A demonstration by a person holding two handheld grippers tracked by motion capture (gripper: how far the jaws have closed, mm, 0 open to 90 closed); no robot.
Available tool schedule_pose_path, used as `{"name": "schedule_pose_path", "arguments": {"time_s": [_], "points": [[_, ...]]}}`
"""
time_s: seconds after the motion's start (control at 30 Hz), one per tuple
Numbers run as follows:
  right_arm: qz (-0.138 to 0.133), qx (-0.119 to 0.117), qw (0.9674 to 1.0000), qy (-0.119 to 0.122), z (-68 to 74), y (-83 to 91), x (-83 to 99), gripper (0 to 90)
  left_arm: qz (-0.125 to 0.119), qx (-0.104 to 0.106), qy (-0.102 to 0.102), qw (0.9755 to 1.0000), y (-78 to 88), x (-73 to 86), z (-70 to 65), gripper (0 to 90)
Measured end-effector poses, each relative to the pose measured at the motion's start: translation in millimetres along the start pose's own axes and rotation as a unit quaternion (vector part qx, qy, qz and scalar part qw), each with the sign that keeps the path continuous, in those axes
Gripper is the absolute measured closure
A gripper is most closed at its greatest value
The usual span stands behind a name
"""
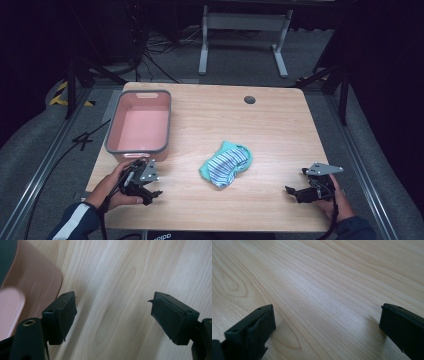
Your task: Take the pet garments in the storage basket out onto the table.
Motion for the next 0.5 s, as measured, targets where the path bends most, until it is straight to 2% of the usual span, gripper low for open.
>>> {"name": "schedule_pose_path", "arguments": {"time_s": [0.07, 0.1, 0.13, 0.23, 0.3, 0.37, 0.43, 0.5], "points": [[0.0, 0.0, 1.0, 0.0, 0.0, 0.0, 0.0, 0.7, 0.004, -0.006, 0.007, 0.9999, 1.5, 11.3, 2.6, 20.3], [0.0, 0.0, 1.0, 0.0, 0.0, 0.0, 0.0, 0.7, 0.005, -0.01, 0.013, 0.9998, 2.1, 22.3, 6.3, 20.3], [0.0, 0.0, 1.0, 0.0, 0.0, 0.0, 0.0, 0.7, 0.005, -0.01, 0.013, 0.9998, 2.1, 22.3, 6.3, 20.5], [0.0, 0.0, 1.0, 0.0, 0.0, 0.0, 0.0, 0.7, 0.007, -0.015, 0.028, 0.9995, 1.8, 38.1, 10.5, 20.4], [0.0, 0.0, 1.0, 0.0, 0.0, 0.0, 0.0, 0.7, 0.003, -0.011, 0.042, 0.999, 1.5, 48.9, 13.5, 19.7], [0.0, 0.0, 1.0, 0.0, 0.0, 0.0, 0.0, 0.7, -0.001, -0.018, 0.058, 0.9981, 0.5, 57.5, 17.6, 18.7], [0.0, 0.0, 1.0, 0.0, 0.0, 0.0, 0.0, 0.7, -0.019, -0.018, 0.09, 0.9956, -0.9, 65.1, 21.7, 18.4], [0.0, 0.0, 1.0, 0.0, 0.0, 0.0, 0.0, 0.7, -0.035, -0.014, 0.107, 0.9935, -0.5, 72.4, 24.0, 18.2]]}}
Point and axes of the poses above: each handheld gripper's, and its own axes: y roughly backward along the jaws, x roughly out of its underside, z roughly to its left, the point moved 9 cm from there along -y, roughly forward along the jaws, and after that the axes turned 1 degree about z, right-handed, at the moved point
